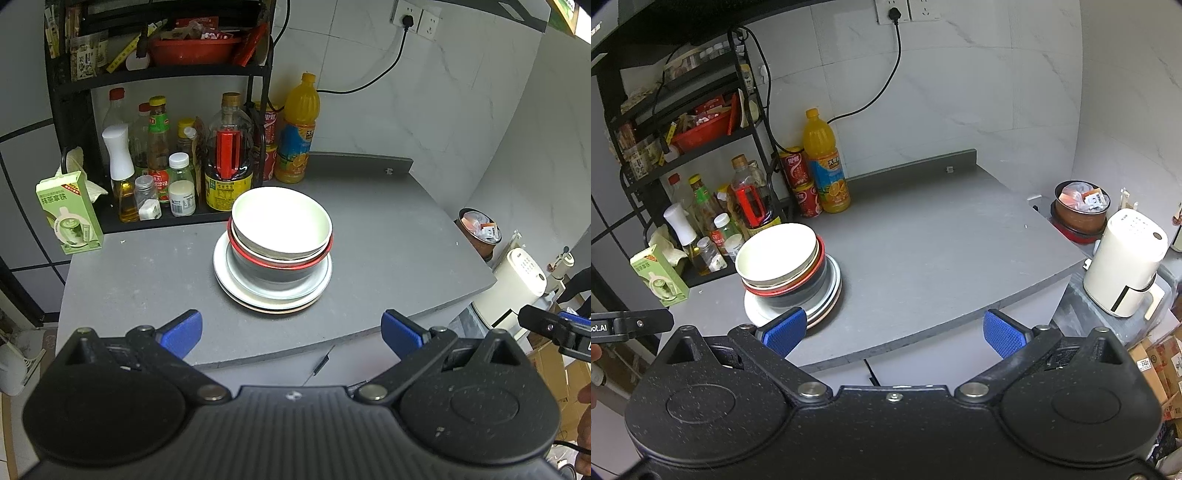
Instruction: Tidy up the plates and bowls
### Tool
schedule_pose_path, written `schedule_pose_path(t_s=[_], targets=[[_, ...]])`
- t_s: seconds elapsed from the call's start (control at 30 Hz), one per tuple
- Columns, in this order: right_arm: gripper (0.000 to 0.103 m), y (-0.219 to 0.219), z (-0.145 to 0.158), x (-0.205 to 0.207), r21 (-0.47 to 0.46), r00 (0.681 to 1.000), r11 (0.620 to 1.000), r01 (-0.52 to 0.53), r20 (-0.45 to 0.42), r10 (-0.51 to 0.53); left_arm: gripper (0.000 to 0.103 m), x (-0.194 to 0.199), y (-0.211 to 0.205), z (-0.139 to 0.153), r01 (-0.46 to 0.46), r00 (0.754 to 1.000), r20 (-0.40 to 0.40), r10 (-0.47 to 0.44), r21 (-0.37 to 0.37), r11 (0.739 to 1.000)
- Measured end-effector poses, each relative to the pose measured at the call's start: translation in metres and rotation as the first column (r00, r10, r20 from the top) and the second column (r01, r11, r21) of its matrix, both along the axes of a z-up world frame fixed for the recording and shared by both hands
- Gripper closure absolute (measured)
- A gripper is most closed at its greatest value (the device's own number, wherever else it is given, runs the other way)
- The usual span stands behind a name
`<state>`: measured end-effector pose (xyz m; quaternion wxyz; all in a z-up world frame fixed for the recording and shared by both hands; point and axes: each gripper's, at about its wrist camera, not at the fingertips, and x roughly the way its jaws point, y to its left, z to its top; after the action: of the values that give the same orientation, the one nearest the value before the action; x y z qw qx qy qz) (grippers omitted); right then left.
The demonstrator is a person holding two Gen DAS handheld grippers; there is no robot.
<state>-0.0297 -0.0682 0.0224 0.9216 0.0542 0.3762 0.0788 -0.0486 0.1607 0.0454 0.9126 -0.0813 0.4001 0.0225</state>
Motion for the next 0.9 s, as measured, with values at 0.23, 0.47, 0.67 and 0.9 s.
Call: schedule_pose_path(t_s=[0.23,0.47,0.67,0.9], targets=[[0.000,0.002,0.002,-0.001,-0.007,1.000,1.000,-0.008,0.004,0.008,0.001,-0.001,0.000,0.002,0.005,1.000,0.000,-0.005,0.003,1.000],[0.000,0.003,0.001,-0.002,-0.018,1.000,1.000,-0.007,-0.004,0.007,0.001,0.002,-0.002,0.001,0.028,1.000,-0.009,-0.028,0.020,0.999],[0.000,-0.001,-0.004,0.002,-0.019,1.000,1.000,0.011,-0.018,-0.012,0.001,0.007,-0.003,0.000,0.044,0.999,-0.011,-0.044,0.023,0.999],[0.000,-0.002,-0.002,0.005,-0.018,1.000,1.000,0.003,-0.016,-0.003,0.001,0.013,-0.004,-0.001,0.041,0.999,-0.017,-0.041,0.019,0.999]])
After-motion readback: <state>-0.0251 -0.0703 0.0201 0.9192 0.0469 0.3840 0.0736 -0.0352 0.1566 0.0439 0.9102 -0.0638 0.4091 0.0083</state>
